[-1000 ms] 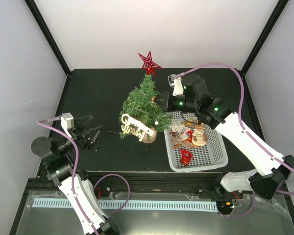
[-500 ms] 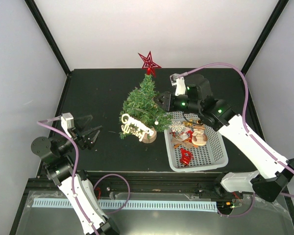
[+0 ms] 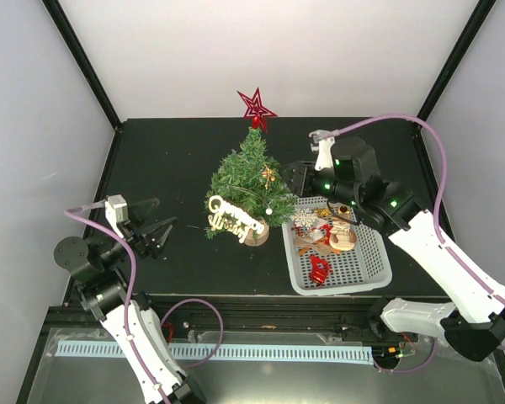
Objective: Decorate the small christmas tree
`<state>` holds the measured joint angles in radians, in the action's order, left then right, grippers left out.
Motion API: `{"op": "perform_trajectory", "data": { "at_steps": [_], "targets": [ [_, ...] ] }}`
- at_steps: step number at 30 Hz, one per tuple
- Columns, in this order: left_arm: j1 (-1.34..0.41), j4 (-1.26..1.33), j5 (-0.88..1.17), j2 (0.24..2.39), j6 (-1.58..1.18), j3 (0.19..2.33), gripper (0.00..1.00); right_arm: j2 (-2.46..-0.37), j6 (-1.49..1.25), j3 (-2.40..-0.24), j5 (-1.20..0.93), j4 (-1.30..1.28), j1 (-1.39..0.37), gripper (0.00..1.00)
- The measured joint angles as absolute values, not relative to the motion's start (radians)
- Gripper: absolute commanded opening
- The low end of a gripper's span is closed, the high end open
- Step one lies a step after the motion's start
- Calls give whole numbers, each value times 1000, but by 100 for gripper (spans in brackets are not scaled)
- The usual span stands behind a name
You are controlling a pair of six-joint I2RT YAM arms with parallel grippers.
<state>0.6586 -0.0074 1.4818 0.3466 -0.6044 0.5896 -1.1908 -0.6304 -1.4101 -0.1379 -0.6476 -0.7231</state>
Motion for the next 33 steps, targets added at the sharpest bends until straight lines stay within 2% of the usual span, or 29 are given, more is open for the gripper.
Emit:
{"op": "perform_trajectory", "data": {
  "at_steps": [4, 11, 17, 25, 33],
  "targets": [
    [659, -7, 1482, 347, -604, 588, 99, -1122, -625, -1305, -34, -674, -723, 39],
    [662, -7, 1481, 347, -605, 588, 99, -973, -648, -934, 97, -678, -723, 40],
    [669, -7, 1481, 347, -605, 588, 99, -1037, -680, -715, 49, -585, -680, 35],
    [669, -9, 1481, 348, -604, 588, 99, -1247, -681, -677, -75, -385, -603, 31],
    [669, -10, 1481, 349, -603, 588, 99, -1354, -653, -689, -109, -294, -597, 30]
  ]
}}
